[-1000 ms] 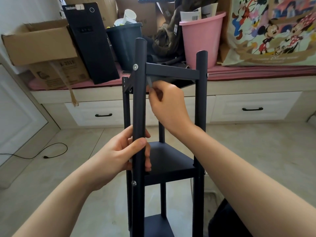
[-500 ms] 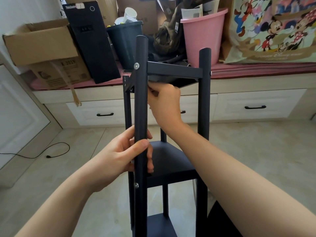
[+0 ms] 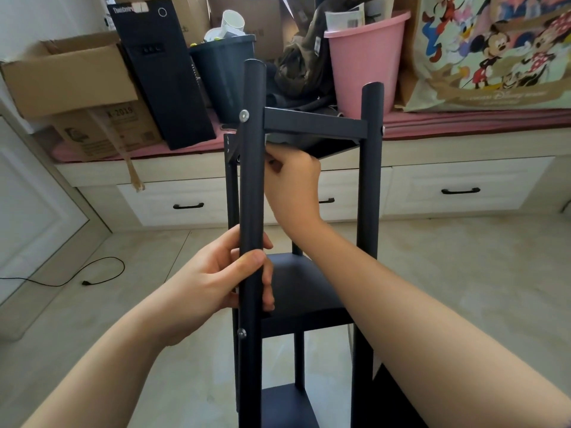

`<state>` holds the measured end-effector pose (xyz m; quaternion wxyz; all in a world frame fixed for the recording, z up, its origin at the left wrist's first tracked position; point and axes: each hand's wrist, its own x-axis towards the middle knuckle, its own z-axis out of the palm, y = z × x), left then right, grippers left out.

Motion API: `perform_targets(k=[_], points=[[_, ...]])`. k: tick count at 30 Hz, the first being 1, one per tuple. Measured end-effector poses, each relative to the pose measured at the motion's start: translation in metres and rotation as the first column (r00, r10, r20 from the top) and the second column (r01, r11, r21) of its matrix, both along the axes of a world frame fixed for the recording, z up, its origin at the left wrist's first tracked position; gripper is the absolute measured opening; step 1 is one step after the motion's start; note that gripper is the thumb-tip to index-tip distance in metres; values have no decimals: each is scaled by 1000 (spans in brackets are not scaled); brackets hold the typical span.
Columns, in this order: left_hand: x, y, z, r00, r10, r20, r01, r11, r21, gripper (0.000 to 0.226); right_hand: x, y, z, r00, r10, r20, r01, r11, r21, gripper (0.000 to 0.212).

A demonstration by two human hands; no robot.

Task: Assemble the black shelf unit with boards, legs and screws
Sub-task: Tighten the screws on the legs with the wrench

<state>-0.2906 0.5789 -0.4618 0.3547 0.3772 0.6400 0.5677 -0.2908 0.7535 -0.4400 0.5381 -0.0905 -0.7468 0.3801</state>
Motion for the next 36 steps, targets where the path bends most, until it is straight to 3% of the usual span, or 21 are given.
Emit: perform_targets(k=[2,6,10,18,25,36], points=[[0,0,0,1000,15,1,-15,1000,5,22,6,1,-1,999,-11,51,10,1000,13,43],[-1,0,2,999,34,6,-34,999,11,17,27,4,-3,993,36,113,-42,998,54,18],[1,0,4,999,38,19,-38,999,9,26,45,9,4,979,113,171,-113,994,-11,18],[1,0,4,999,46,9,-46,999,-1,16,48,12,17,930,208,302,-185,977,-103,23],[-2,-1,5,1000,25,5,-25,1000,-11,29,38,8,21,956,198,217,-182,979,-91,24],[-1,1,5,1000,18,11,-18,1000,-17,13,26,5,15,971,80,226,-79,997,-13,23]])
